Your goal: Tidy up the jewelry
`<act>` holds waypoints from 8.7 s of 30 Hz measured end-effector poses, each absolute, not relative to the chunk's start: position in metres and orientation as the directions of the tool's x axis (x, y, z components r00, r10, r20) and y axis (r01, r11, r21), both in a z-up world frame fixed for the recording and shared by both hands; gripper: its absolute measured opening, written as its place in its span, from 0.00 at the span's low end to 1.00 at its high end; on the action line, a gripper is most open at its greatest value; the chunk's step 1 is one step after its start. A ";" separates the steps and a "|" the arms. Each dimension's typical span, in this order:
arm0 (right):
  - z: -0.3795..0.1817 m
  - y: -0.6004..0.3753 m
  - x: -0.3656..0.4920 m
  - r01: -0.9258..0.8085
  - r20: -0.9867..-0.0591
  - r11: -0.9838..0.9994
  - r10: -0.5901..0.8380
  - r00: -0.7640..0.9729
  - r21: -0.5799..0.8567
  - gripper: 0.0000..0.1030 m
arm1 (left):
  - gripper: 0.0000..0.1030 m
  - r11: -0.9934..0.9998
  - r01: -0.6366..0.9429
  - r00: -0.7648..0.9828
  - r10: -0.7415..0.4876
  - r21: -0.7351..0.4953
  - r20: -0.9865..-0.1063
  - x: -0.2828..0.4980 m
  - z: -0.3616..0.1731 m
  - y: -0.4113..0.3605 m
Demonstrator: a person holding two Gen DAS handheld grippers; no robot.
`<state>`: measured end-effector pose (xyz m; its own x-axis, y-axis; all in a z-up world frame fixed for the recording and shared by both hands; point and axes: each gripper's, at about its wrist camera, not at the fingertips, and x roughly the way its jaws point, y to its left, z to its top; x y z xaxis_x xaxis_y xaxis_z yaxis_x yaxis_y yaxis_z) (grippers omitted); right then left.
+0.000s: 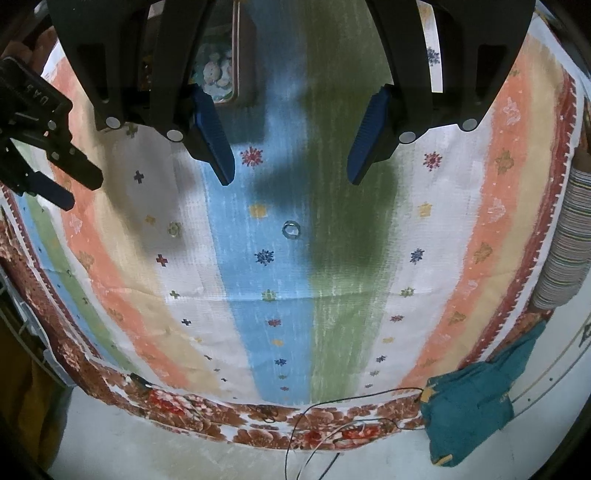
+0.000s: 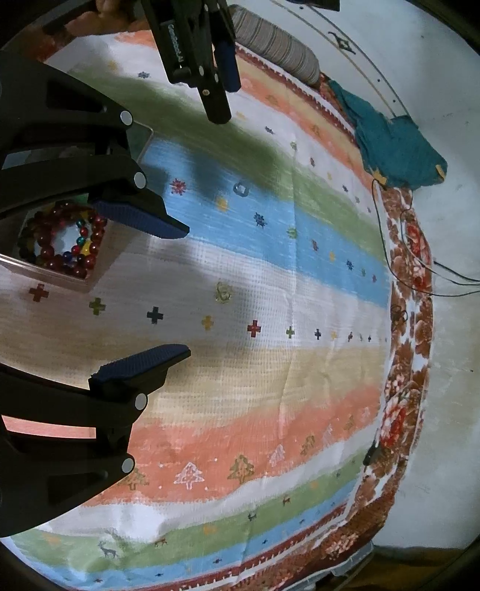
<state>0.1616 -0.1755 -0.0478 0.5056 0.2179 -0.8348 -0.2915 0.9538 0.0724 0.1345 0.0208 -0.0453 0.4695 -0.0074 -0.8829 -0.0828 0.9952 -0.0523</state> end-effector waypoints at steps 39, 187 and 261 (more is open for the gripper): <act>-0.107 -0.154 0.242 -0.317 -0.910 0.943 0.217 0.354 0.102 0.53 | 0.56 0.997 -0.070 0.343 0.008 -0.017 -0.939 0.215 -0.116 0.030; 0.005 -0.205 0.038 -0.388 -0.735 0.921 0.292 0.612 0.043 0.90 | 0.94 0.990 0.114 0.629 -0.139 -0.085 -0.765 0.000 0.017 -0.023; 0.010 -0.229 -0.006 -0.410 -0.700 0.902 0.381 0.604 0.137 0.93 | 0.94 0.990 0.137 0.692 -0.114 -0.026 -0.713 -0.043 0.021 -0.041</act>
<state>-0.0060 -0.2288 0.0103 0.6040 0.3806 -0.7003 -0.4096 0.9019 0.1369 -0.0430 -0.0406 0.0207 0.6916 -0.1145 -0.7132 0.1368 0.9903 -0.0263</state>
